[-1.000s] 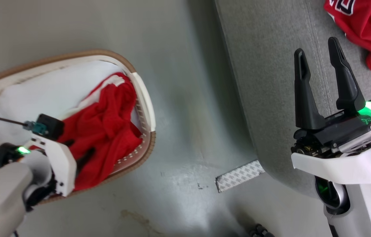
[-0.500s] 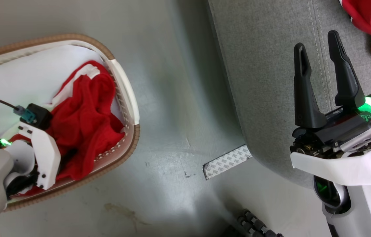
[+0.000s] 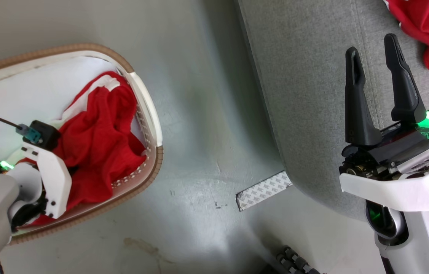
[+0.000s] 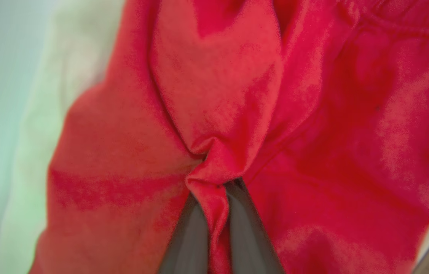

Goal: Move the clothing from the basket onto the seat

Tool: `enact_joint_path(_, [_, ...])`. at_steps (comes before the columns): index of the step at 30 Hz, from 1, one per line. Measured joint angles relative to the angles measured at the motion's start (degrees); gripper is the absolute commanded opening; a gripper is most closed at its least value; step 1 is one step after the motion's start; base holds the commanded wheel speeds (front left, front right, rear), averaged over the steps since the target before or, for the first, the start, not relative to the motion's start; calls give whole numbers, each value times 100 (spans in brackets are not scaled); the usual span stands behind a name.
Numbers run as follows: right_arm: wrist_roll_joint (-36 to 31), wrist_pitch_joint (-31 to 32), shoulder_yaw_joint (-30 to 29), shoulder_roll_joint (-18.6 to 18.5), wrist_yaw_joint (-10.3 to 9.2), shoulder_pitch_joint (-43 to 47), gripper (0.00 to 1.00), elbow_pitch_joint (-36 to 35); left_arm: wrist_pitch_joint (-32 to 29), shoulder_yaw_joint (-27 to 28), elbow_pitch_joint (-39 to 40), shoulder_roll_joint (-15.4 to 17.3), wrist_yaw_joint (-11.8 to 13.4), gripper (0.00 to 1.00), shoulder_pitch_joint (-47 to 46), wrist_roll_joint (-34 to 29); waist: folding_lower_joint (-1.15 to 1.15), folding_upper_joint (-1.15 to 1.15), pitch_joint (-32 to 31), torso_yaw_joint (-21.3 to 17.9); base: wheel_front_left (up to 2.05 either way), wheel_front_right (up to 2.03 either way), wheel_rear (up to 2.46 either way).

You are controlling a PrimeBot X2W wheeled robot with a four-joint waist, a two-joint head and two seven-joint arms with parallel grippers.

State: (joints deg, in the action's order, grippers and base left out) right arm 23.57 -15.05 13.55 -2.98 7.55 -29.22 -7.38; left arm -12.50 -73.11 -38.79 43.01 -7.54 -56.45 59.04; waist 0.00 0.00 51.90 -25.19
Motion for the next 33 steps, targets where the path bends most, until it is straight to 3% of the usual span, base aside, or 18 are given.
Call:
enact_joint_path(10, [-177,0,-289,7,0,142,100,243,793,-14,-60,-549,1,0,196,169,0,0,-687,178,0,0,0])
enact_joint_path(20, [-435,0,-521,12,0,555,100,740,1677,-16,23,-1131,1,0,573,359,-1,0,-1966,586,0,0,0])
enact_joint_path(33, [-523,0,-627,-146,0,1223,100,1354,2647,77,164,-1580,1,0,947,510,-3,0,-3726,1221,0,0,0])
